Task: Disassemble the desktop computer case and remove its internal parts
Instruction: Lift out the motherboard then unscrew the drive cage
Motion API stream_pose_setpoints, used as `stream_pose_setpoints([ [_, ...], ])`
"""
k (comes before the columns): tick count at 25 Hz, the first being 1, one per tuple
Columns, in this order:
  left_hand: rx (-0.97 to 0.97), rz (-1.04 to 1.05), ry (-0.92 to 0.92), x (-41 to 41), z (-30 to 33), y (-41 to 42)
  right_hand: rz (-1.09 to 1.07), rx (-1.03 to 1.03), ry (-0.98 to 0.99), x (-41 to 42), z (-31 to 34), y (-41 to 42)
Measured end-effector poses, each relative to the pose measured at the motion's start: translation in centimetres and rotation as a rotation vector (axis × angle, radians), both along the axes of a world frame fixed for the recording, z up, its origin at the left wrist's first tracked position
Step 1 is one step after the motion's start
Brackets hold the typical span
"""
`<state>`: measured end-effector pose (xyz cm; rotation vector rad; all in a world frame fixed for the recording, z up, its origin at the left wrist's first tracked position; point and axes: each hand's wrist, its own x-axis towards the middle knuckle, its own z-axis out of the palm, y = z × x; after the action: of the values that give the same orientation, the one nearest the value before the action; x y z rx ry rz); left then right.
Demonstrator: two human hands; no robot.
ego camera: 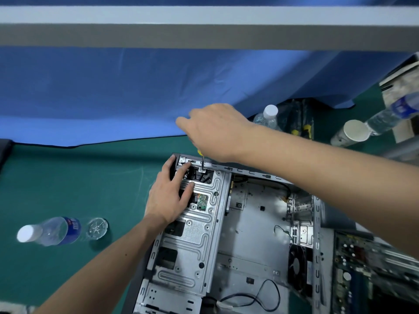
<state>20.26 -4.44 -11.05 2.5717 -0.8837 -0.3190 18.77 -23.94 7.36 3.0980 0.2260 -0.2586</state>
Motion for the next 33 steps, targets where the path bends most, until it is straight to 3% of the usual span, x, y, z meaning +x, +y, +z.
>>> stream_pose_setpoints([
  [3, 0.001, -0.001, 0.002, 0.1, 0.0, 0.0, 0.074, 0.217, 0.121, -0.1, 0.5, -0.4],
  [6, 0.002, -0.007, -0.004, 0.1, -0.1, 0.0, -0.177, 0.03, 0.067, -0.5, 0.3, 0.4],
  [8, -0.007, -0.003, -0.011, 0.1, -0.2, 0.0, -0.152, -0.054, -0.032, -0.4, 0.1, 0.3],
  [11, -0.01, -0.004, -0.015, 0.2, -0.3, 0.1, 0.037, 0.19, 0.063, -0.1, 0.0, -0.8],
  [13, -0.007, -0.002, -0.013, 0.2, -0.3, 0.0, 0.036, 0.269, 0.096, -0.3, 0.1, -0.8],
  [17, -0.012, 0.001, -0.013, 0.1, -0.3, 0.0, -0.137, -0.071, -0.067, -0.2, -0.3, -0.5],
  [19, -0.013, -0.001, -0.011, 0.1, -0.3, 0.1, -0.055, 0.068, -0.049, 0.1, -0.8, -1.2],
  [22, -0.008, 0.0, -0.012, 0.1, -0.3, 0.1, 0.006, 0.422, 0.175, 0.1, 0.0, -2.5],
  [24, -0.006, -0.002, -0.012, 0.1, -0.3, 0.1, -0.076, 0.315, 0.178, 0.0, 0.0, -2.2],
  [26, -0.008, 0.0, -0.014, 0.2, -0.3, 0.1, -0.17, 0.007, 0.089, 0.1, -0.4, -2.1],
  [27, -0.007, -0.001, -0.015, 0.2, -0.4, 0.0, -0.12, -0.044, 0.023, 0.1, -0.6, -2.0],
  [31, -0.003, -0.004, -0.013, 0.2, -0.4, 0.1, 0.062, 0.367, 0.135, 0.0, -0.2, -2.4],
  [33, -0.002, -0.005, -0.013, 0.2, -0.4, 0.1, -0.022, 0.303, 0.135, -0.1, -0.1, -1.8],
])
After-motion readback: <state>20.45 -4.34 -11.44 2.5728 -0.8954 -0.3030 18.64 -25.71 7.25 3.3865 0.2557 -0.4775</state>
